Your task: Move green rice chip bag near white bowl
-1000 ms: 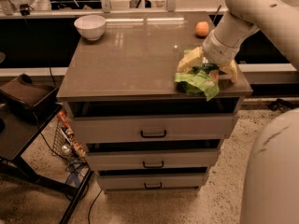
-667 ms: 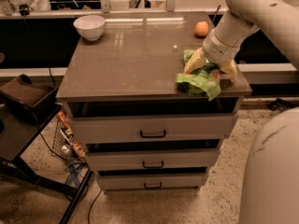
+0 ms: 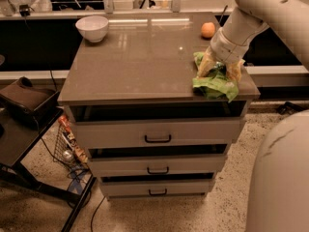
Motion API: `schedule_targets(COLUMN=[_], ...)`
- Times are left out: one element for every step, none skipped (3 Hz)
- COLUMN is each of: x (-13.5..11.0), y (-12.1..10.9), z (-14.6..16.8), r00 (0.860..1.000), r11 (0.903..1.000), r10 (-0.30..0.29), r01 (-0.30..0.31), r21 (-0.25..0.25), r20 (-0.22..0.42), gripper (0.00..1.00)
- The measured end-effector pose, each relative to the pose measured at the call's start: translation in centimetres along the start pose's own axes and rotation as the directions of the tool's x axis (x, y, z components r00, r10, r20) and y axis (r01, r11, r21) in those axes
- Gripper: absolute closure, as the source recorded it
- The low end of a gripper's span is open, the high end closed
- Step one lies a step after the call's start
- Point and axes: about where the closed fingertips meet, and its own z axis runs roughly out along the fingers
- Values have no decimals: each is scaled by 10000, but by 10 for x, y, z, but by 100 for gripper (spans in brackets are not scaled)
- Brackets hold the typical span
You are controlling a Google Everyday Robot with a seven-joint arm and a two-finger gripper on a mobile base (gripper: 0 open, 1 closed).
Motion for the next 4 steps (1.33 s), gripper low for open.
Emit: schedule_targets(x=[-1,-1,-22,-52], y=[2,2,30,93], z=[-7,-7,-57,-136], r00=[10000,10000,9932,9461], r11=[10000,10000,9990,9859], r10=[2,2,-436,-1566], r01=[-2,-2,448,1669], r21=[-2,-2,-91,-124], r20=[-1,-1,1077,2835], gripper=[100,100,100,100])
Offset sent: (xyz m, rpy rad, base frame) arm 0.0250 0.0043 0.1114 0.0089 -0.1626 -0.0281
